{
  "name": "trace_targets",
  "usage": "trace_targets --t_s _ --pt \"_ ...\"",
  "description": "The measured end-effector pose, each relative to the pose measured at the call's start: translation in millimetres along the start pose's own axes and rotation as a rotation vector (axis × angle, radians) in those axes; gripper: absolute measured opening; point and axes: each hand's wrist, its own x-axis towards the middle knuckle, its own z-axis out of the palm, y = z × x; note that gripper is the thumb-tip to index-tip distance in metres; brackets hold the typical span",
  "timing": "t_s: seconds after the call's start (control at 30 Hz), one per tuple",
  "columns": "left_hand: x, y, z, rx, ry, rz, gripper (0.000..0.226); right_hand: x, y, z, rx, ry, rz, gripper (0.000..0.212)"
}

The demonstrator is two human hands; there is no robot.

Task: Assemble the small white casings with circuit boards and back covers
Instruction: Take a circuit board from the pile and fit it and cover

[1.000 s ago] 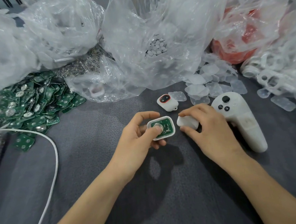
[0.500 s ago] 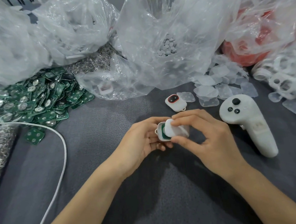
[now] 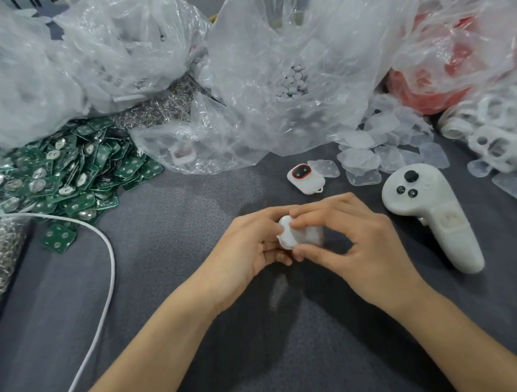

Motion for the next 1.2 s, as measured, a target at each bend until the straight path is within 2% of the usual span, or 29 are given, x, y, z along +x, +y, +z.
trace_targets --t_s 0.2,0.37,0.43,0.5,0.63,0.77,1.03,1.2 --pt "-2 -4 2 0.064 0.045 0.046 0.035 0 -4 0 -0.004 0.012 0.045 0.027" --pt "-3 -1 3 0.036 0.029 0.103 0.036 4 -4 -8 0.569 0.063 0.426 0.023" --pt "-2 -2 3 0.061 0.045 0.112 0.035 5 0 -9 0.660 0.058 0.534 0.019" --pt "-2 -3 5 0.083 0.059 0.110 0.034 4 3 -8 0.704 0.052 0.586 0.025" --pt "-1 -6 7 0.099 0.113 0.114 0.033 4 4 -8 0.743 0.089 0.621 0.027" --pt "0 -9 7 0.090 0.146 0.096 0.022 3 6 -6 0.683 0.120 0.619 0.007" --pt "2 -10 5 0.178 0.167 0.090 0.015 3 7 -4 0.627 0.121 0.593 0.014" --pt "3 -10 5 0.192 0.179 0.115 0.014 3 6 -9 0.617 0.025 0.566 0.018"
